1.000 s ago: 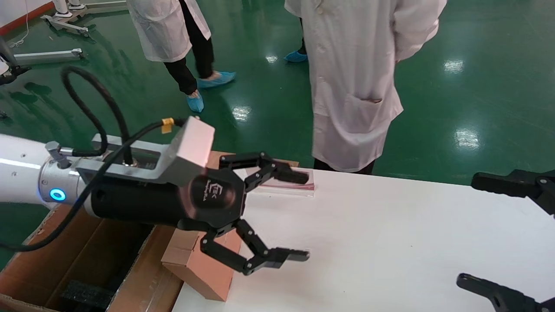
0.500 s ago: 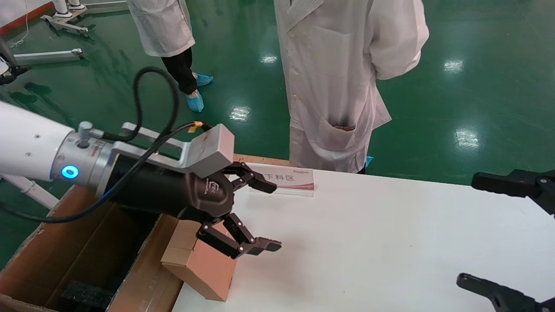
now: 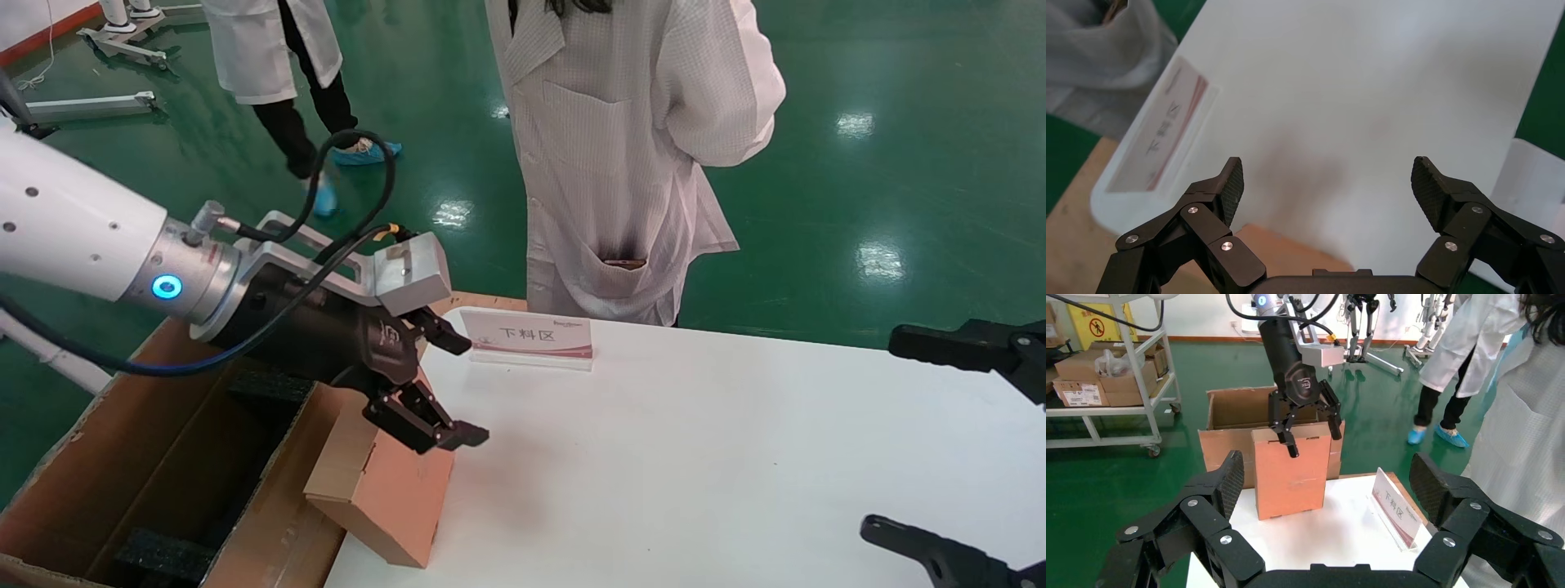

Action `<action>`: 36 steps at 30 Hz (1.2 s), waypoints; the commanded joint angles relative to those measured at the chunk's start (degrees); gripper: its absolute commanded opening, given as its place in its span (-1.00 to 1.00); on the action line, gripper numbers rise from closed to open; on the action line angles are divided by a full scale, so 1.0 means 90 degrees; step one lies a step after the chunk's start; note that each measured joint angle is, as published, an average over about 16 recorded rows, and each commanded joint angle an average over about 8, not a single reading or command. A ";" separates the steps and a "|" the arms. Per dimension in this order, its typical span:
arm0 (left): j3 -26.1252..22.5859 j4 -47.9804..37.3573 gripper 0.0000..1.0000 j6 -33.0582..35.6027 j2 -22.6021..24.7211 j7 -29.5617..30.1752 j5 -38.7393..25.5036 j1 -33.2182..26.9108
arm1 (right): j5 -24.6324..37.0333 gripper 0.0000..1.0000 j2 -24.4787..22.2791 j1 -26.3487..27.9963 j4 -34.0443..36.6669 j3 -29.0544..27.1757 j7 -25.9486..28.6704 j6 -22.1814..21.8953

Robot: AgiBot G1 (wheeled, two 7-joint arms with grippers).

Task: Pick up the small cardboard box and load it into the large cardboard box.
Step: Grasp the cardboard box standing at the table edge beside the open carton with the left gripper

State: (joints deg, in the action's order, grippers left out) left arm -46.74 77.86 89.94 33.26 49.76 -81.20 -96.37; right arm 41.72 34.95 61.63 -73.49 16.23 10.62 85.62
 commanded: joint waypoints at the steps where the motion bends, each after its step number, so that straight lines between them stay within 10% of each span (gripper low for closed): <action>1: -0.0228 0.0001 1.00 0.0013 0.0028 0.0136 -0.0126 -0.0205 | -0.0001 1.00 0.0000 0.0000 0.0000 0.0001 0.0000 0.0000; 36: -0.3977 -0.0016 1.00 0.0015 0.0407 0.2410 -0.0101 -0.2856 | -0.0011 1.00 -0.0007 0.0004 0.0000 0.0017 -0.0008 -0.0007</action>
State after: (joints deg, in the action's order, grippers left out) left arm -82.48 77.71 90.04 36.93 71.44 -81.99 -121.87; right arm 41.62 34.88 61.66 -73.49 16.38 10.55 85.56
